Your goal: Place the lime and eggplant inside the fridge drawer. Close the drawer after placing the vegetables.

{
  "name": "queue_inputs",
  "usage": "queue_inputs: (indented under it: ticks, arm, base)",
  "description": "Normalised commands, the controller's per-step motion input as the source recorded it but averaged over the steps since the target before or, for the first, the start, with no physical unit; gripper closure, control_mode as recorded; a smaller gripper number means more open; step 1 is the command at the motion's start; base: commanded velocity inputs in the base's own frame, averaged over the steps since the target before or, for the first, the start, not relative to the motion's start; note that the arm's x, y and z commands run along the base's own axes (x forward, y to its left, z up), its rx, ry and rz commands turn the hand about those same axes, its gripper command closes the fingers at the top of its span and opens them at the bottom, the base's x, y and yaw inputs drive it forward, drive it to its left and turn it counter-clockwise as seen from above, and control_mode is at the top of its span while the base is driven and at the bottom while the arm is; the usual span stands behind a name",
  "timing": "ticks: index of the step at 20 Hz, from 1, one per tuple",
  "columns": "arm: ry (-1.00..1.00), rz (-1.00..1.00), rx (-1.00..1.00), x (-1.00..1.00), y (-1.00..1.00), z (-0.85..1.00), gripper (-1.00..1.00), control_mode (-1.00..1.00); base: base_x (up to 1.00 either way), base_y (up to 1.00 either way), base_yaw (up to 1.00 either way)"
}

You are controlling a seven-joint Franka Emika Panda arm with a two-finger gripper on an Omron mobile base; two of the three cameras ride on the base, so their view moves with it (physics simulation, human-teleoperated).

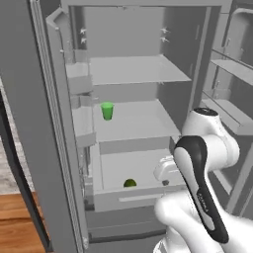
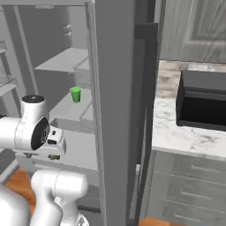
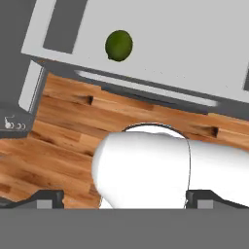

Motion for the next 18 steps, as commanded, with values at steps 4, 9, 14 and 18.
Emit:
queue_inputs:
  ticks: [4,9,14,18]
  arm:
    - [0.00,0.00,0.00,0.00,0.00,0.00,-1.00,1.00]
    - [0.00,0.00,0.00,0.00,0.00,0.00,-1.00,1.00]
    - [0.00,0.00,0.00,0.00,0.00,0.00,-1.00,1.00]
    - [0.00,0.00,0.00,0.00,0.00,0.00,-1.00,1.00]
  base:
    - [-0.48,0.37,-0.37]
    - [-0.24,0.42,-0.63]
    - [-0.22,0.62,-0.77]
    - [-0.32,0.23,-0.90]
